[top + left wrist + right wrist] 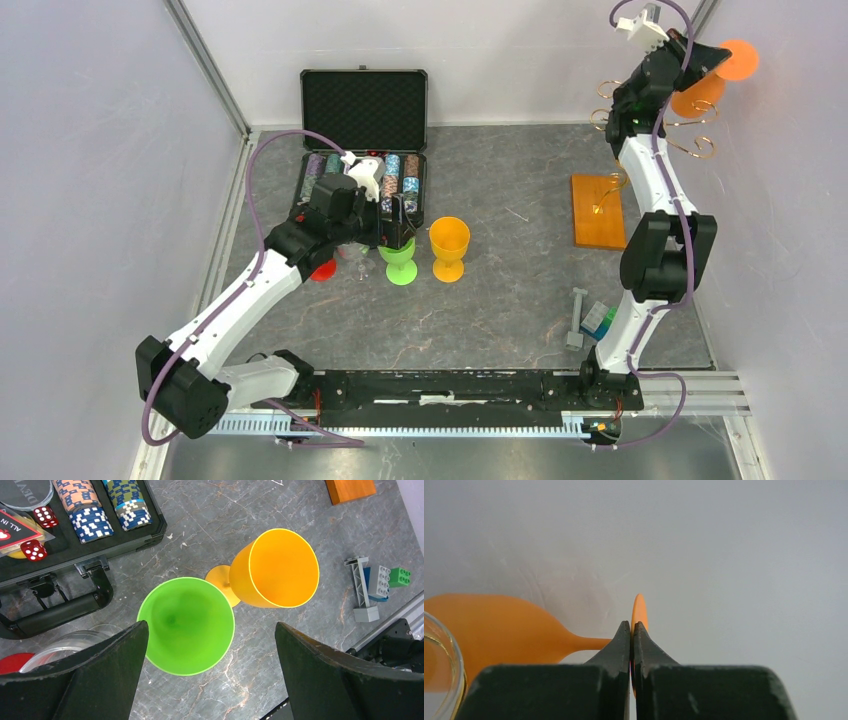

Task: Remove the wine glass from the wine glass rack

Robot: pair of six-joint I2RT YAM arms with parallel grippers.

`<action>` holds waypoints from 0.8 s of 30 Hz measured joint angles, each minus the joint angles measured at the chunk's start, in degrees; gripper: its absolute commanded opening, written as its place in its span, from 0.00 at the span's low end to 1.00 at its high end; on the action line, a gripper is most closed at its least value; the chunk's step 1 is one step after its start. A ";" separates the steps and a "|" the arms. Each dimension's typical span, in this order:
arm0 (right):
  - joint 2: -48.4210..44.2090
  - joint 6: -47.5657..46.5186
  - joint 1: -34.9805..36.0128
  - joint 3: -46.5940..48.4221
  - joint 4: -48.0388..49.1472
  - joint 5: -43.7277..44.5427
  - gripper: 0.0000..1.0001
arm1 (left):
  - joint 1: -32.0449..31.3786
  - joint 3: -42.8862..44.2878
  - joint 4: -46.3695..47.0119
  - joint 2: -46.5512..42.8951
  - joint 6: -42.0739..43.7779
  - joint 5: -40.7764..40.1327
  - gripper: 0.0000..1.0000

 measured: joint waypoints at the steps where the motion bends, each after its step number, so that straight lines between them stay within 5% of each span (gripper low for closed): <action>1: -0.20 0.17 0.17 0.26 -0.20 -0.04 0.00 | 0.00 0.00 0.00 0.00 0.02 0.15 1.00; 24: -13.16 2.25 5.73 0.85 -0.35 -0.09 0.00 | 0.15 0.00 0.02 -1.14 -0.33 1.40 1.00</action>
